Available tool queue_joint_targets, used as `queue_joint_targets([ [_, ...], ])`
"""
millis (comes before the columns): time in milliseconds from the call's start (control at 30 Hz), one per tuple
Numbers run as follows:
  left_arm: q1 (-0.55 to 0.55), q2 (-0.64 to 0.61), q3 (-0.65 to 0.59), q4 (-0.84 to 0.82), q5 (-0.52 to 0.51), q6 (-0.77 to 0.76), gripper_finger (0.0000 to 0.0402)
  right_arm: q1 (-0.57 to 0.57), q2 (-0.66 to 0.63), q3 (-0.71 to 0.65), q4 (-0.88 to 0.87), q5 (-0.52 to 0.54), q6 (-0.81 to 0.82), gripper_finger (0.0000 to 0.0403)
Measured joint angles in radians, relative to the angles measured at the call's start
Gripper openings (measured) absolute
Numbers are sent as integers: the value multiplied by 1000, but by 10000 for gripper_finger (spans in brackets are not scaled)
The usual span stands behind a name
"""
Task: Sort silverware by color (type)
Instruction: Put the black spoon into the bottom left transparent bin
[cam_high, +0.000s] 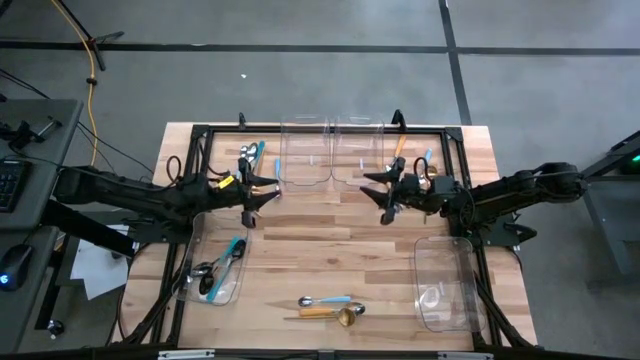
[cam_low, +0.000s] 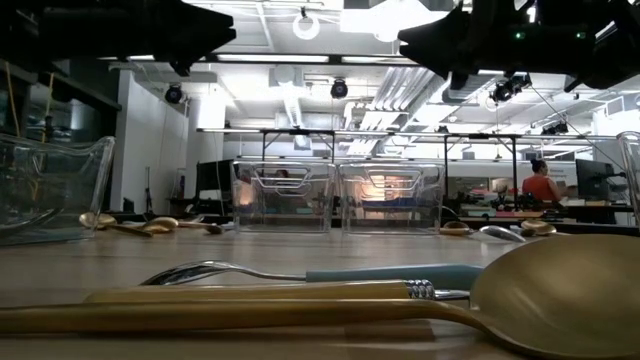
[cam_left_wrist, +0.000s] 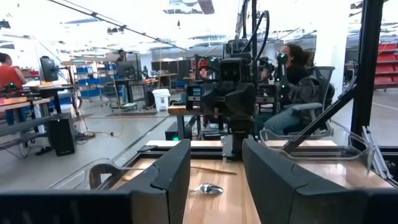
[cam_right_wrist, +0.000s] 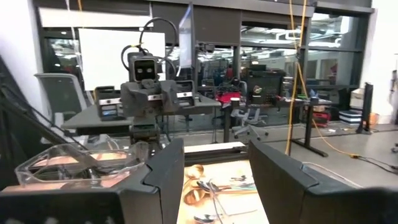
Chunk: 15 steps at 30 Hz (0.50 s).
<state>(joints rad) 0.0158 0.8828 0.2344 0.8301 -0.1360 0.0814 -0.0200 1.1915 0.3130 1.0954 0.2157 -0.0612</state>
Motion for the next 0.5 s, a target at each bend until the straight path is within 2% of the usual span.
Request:
queue_joint_targets([
  [267, 0, 2, 0, -1, 0, 1, 138, 0, 0, 0, 0, 17, -92, 165],
  [500, 0, 2, 0, -1, -1, 1, 138, 0, 0, 0, 4, 17, -97, 165],
])
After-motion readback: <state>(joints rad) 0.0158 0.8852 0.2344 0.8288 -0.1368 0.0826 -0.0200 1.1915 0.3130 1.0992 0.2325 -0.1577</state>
